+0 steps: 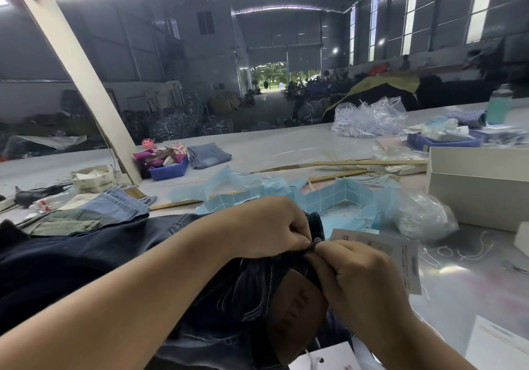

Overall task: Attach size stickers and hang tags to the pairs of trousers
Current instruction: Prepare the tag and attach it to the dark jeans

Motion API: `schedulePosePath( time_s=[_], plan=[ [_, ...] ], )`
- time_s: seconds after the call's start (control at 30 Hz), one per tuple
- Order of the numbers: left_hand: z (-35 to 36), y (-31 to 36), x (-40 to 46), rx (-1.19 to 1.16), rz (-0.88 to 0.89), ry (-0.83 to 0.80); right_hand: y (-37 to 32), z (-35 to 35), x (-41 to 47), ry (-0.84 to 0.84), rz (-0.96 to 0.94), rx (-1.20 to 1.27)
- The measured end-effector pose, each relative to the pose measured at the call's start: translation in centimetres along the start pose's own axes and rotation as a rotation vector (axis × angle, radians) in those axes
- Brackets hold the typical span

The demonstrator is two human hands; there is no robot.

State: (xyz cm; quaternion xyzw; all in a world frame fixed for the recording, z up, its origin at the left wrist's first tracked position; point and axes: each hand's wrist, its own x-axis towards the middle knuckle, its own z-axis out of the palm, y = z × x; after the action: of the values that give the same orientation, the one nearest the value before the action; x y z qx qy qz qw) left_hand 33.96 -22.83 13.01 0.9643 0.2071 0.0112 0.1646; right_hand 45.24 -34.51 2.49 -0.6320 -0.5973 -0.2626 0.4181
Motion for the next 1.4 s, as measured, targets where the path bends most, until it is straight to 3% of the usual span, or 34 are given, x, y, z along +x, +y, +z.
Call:
schedulePosePath(
  time_s=[0.1,0.17,0.3,0.47,0.87,1.03,1.4],
  plan=[
    [0.1,0.4,0.2,0.084,-0.001,0.007,-0.2,-0.5,0.6,-0.05,0.046,0.069],
    [0.4,0.5,0.0,0.081,-0.008,0.059,0.2,-1.0,1.1,-0.079,0.144,0.24],
    [1.4,0.3,-0.3,-0.027,-0.033,0.149,1.0,-2.1,0.4,-0.226,0.316,0.606],
    [1.4,0.1,-0.4,-0.219,-0.064,0.079,1.5,-4.0,-0.1,-0.257,0.484,1.004],
    [1.3,2.3,-0.4,-0.558,-0.011,0.349,1.9,-6.9,0.4,-0.351,0.622,1.289],
    [1.6,4.3,-0.4,-0.75,0.07,0.401,2.7,-8.0,0.1,-0.388,0.633,1.256],
    [3.6,6.4,-0.5,-0.327,0.214,0.454,3.7,-9.8,0.1,-0.463,0.61,1.282]
  ],
)
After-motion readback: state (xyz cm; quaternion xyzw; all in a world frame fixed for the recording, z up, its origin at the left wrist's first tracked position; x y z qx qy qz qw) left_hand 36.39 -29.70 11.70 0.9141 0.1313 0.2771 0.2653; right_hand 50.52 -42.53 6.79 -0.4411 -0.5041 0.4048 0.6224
